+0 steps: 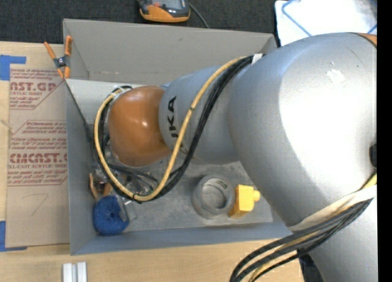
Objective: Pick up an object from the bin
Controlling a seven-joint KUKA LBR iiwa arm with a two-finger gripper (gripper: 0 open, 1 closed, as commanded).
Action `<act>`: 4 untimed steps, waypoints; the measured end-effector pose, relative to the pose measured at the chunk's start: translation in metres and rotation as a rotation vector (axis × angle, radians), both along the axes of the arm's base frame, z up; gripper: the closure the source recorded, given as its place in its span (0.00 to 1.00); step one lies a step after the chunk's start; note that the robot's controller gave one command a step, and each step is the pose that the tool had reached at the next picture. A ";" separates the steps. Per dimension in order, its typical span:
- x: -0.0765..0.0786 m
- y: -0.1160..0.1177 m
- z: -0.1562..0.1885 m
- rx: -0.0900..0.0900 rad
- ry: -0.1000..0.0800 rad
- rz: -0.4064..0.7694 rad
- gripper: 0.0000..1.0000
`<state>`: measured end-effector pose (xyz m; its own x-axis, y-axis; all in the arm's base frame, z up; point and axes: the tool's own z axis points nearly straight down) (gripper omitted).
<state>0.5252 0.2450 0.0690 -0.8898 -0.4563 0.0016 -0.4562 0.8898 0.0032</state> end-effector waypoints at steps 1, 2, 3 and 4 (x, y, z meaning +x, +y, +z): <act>0.001 -0.002 0.071 0.003 -0.009 -0.060 0.00; -0.033 0.000 0.030 0.001 0.003 0.097 0.00; -0.033 0.003 0.004 0.007 -0.021 0.230 0.00; -0.035 0.003 0.006 0.010 -0.019 0.225 1.00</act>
Offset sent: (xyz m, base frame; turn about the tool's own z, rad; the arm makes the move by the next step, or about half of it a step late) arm -0.0325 -0.0002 0.0310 -0.0971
